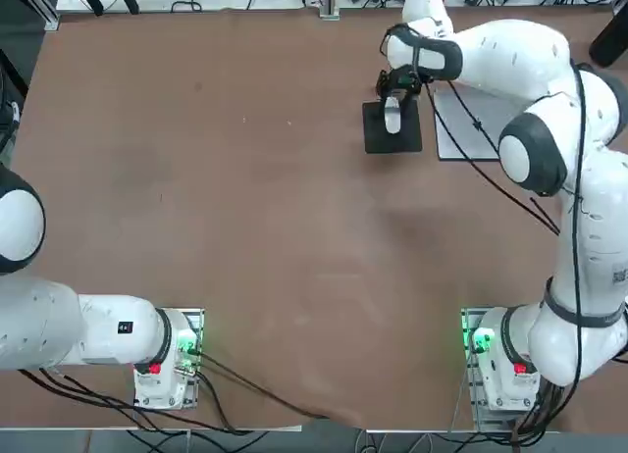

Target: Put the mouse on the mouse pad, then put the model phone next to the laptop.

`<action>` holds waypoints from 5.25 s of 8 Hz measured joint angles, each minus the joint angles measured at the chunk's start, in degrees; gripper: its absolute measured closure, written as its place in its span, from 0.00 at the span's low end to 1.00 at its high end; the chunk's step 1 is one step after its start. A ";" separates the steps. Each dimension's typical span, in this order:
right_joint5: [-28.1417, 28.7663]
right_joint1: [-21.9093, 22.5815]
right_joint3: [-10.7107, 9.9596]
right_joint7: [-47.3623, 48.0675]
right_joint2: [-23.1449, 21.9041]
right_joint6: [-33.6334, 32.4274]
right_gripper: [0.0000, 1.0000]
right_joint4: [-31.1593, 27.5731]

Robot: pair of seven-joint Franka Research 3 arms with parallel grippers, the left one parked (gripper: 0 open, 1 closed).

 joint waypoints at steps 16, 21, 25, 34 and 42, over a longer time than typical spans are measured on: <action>-15.70 -58.44 -2.42 -51.55 -25.32 4.79 0.00 -34.81; -15.70 -58.26 -1.18 -51.33 -25.08 12.86 0.00 -40.88; -15.70 -58.24 -1.17 -51.34 -20.75 17.43 0.33 -41.09; -2.12 -57.01 8.77 -51.24 -18.77 -0.73 0.84 -23.22; 6.00 -58.85 8.69 -60.13 0.93 -12.35 0.84 -3.75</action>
